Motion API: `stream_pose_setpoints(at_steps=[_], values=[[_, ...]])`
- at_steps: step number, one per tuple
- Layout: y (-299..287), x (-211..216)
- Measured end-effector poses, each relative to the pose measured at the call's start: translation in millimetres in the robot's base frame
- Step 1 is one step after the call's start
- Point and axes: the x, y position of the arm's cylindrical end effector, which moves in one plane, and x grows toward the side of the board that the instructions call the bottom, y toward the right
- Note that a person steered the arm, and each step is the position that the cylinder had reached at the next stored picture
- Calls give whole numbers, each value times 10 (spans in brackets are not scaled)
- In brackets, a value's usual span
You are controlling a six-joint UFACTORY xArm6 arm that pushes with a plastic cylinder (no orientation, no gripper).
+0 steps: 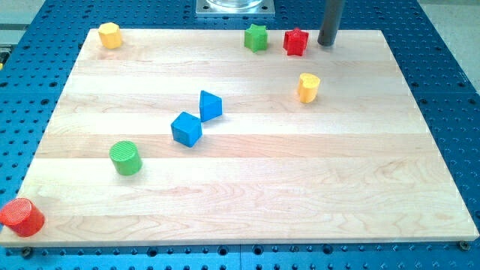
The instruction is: Move the red star to the bottom
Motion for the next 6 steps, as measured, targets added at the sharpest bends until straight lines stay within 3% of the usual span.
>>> stream_pose_setpoints(at_steps=[1,2,3,4,5,6], values=[[-480,118],[-1578,771],[-2303,1114],[-3000,1716],[-2920,2229],[-2269,2147]])
